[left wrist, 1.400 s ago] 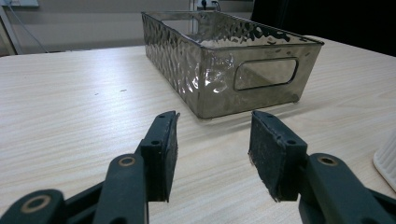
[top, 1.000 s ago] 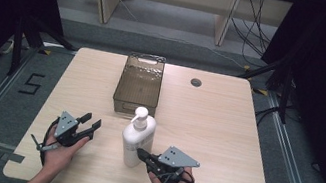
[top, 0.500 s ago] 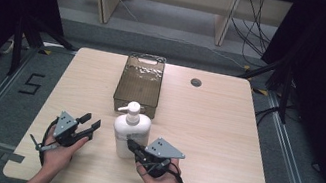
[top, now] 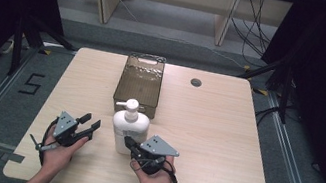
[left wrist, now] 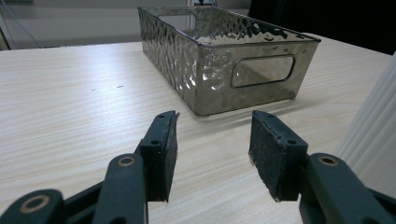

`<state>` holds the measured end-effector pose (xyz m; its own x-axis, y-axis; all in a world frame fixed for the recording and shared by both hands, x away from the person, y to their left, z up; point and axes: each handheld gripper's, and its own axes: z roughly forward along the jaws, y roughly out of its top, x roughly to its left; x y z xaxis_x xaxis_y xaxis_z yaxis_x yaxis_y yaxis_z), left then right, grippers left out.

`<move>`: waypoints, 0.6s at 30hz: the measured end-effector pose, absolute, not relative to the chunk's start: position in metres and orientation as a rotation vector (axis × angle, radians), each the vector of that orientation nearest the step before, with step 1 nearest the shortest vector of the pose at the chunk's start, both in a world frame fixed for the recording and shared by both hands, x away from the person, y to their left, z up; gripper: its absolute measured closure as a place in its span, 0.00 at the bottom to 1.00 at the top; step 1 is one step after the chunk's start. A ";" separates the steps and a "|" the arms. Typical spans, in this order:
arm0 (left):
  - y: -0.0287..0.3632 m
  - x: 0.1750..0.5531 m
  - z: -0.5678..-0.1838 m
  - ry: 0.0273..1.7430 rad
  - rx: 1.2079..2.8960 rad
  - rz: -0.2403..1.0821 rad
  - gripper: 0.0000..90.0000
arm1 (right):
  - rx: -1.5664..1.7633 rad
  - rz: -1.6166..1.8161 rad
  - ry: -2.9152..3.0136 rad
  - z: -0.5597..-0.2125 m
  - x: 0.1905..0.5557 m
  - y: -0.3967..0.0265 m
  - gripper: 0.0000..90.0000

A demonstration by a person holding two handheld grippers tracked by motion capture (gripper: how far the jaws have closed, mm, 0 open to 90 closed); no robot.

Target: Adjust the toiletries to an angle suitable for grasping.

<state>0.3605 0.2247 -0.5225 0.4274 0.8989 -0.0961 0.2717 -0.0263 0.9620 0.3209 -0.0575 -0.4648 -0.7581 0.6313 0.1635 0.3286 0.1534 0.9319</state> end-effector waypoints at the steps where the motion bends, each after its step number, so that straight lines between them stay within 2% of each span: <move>1: 0.225 0.360 -0.523 1.067 1.559 0.695 0.57 | 0.910 1.637 2.154 -0.465 0.322 -0.058 1.00; 11: 0.223 0.354 -0.513 1.045 1.531 0.699 0.54 | 0.882 1.675 2.187 -0.462 0.322 -0.060 0.99; 14: 0.221 0.347 -0.501 1.019 1.497 0.706 0.50 | 0.822 1.690 2.208 -0.452 0.311 -0.075 0.88; 18: 0.216 0.338 -0.491 1.011 1.480 0.712 0.46 | 0.852 1.648 2.127 -0.445 0.306 -0.127 0.74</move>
